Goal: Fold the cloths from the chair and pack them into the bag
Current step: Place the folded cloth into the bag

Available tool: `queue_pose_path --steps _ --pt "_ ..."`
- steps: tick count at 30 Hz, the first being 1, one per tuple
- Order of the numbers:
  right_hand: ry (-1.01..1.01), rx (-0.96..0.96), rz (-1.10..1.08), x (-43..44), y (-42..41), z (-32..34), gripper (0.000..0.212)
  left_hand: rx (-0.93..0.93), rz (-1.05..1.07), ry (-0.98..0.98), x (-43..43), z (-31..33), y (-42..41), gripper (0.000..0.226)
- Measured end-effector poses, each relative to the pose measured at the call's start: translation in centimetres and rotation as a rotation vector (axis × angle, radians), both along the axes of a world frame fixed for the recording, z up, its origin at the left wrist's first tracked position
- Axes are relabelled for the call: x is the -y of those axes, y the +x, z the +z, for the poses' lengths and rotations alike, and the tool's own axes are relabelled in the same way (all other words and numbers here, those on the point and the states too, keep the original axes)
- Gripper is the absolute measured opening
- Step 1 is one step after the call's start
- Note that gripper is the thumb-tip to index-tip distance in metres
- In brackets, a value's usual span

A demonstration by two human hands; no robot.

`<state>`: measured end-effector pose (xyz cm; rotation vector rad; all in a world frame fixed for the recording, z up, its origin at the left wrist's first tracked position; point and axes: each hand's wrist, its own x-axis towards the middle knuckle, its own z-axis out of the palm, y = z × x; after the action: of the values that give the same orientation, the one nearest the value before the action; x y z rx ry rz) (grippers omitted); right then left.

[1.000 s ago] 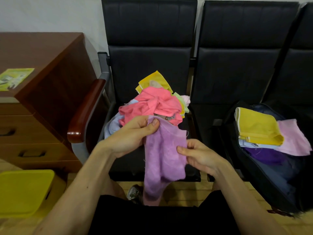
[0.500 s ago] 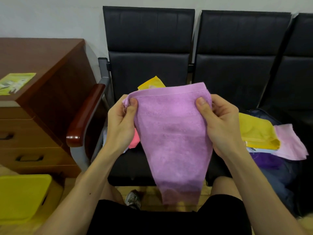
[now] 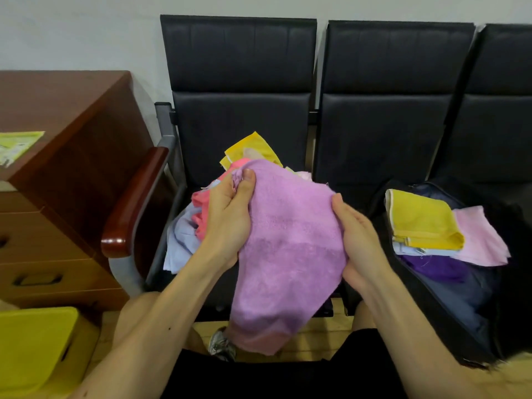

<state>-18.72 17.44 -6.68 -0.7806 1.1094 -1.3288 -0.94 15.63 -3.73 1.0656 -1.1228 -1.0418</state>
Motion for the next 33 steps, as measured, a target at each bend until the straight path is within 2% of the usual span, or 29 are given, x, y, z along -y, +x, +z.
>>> queue_pose_path --steps 3,4,6,9,12,15,16,18,20,22,23,26,27,29,31,33 --pt "0.103 0.131 0.09 -0.4 1.4 -1.2 0.08 -0.059 0.004 0.055 0.1 -0.1 -0.2 0.035" --pt "0.126 0.152 0.117 -0.7 1.9 -1.9 0.083 -0.075 0.001 0.071 0.2 -0.1 -0.2 0.034" --pt "0.131 0.098 0.189 -1.5 2.5 -3.9 0.057 -0.11 -0.017 0.103 0.4 -0.2 -0.2 0.029" --pt "0.124 -0.103 0.364 -2.9 3.2 -7.2 0.047 -0.126 -0.032 0.129 0.6 -0.3 0.2 0.026" --pt "0.106 -0.293 0.426 -3.4 3.7 -9.0 0.024 -0.14 -0.007 0.152 0.9 -0.3 0.8 0.025" --pt "0.094 -0.35 0.407 -3.6 3.5 -9.8 0.048 -0.134 0.029 0.165 1.3 -0.4 1.5 0.025" --pt "0.101 -0.343 0.392 -3.6 3.1 -9.8 0.05 -0.129 0.05 0.17 1.5 -0.5 1.8 0.024" --pt "0.182 -0.221 0.342 -3.1 2.2 -9.3 0.048 -0.099 0.115 0.173 2.1 -0.5 2.7 0.022" --pt "0.296 0.027 0.352 -2.7 1.0 -8.2 0.052 -0.076 0.197 0.204 3.2 -0.7 4.1 0.021" --pt "0.285 0.216 0.39 -2.7 0.1 -5.6 0.036 -0.081 0.238 0.267 4.3 -1.4 5.5 0.02" --pt "0.242 0.272 0.438 -2.7 0.0 -4.3 0.035 -0.076 0.219 0.304 4.7 -2.0 6.1 0.019" --pt "0.144 0.421 0.571 -3.0 0.5 -1.0 0.07 -0.089 0.13 0.424 4.9 -4.2 6.0 0.022" --pt "0.147 0.471 0.565 -2.8 0.6 -0.7 0.074 -0.098 0.123 0.44 4.5 -4.6 5.4 0.026" --pt "0.143 0.548 0.552 -2.5 1.0 0.0 0.071 -0.135 0.111 0.491 4.0 -5.7 4.8 0.029" --pt "0.13 0.609 0.534 -2.2 0.9 0.4 0.066 -0.151 0.1 0.549 2.9 -6.5 5.2 0.022" --pt "0.109 0.652 0.499 -1.9 0.6 0.7 0.063 -0.133 -0.022 0.569 1.1 -6.1 3.2 0.023"
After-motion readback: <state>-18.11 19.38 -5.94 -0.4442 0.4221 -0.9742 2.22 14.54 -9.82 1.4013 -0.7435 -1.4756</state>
